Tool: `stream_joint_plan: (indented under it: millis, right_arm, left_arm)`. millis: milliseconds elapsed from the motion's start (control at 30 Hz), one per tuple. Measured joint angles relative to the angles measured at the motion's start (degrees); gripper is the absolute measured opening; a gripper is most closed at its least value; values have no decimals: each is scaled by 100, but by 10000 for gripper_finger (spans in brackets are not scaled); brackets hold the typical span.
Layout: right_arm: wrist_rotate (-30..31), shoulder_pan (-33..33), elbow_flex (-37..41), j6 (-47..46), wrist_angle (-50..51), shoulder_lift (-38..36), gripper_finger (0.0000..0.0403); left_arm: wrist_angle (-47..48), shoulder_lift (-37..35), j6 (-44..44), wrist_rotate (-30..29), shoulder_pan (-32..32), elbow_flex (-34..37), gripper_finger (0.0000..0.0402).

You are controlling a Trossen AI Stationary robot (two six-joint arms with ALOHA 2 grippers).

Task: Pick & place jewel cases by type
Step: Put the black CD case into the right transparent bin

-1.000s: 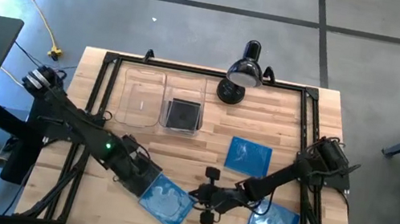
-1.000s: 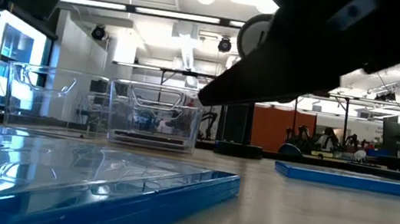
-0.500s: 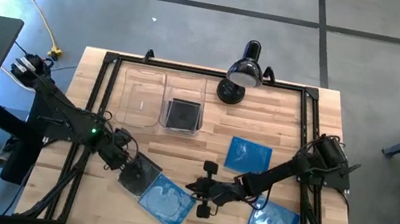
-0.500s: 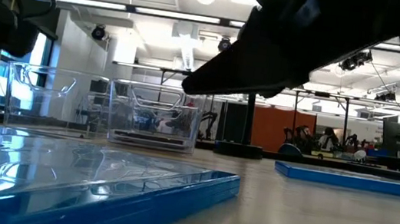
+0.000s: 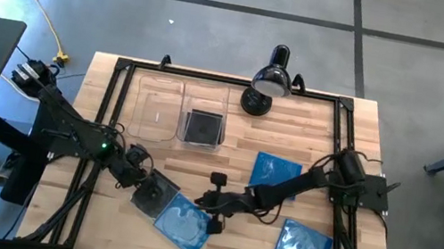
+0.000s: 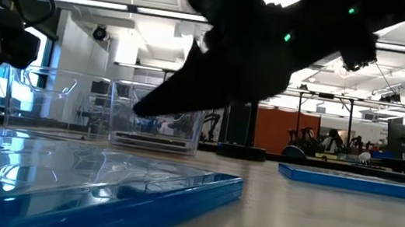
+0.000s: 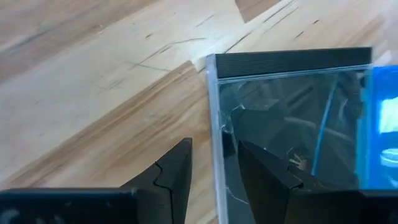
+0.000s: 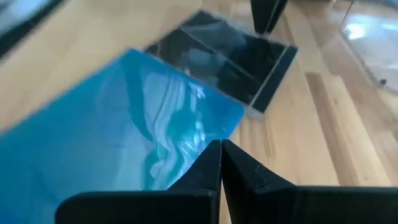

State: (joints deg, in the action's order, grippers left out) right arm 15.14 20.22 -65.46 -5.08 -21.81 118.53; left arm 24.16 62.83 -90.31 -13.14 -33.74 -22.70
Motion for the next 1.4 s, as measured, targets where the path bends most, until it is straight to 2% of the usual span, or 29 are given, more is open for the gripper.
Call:
stream_joint_plan:
  millis: [200,467,733,833,1000,1400]
  right_arm:
    - [142,-173,-241,22,93,275,0]
    - [-236,-498,-252,-28,-47,268,0]
    - [-453,-553,-258,123,-201,398,0]
    - [-654,-553,-517,227,-185,723,0]
    - [-381,-507,-1062,503,359,1000,0]
    - [-931,-748,-1250,507,395,1068,0]
  left_arm:
    - [-194,0,95,-207,0,0,129]
    - [-218,2,118,-221,0,0,129]
    - [-215,2,154,-243,0,0,129]
    - [-200,2,199,-257,2,0,129]
    - [-164,2,201,-244,2,0,129]
    - [-237,2,217,-216,2,0,129]
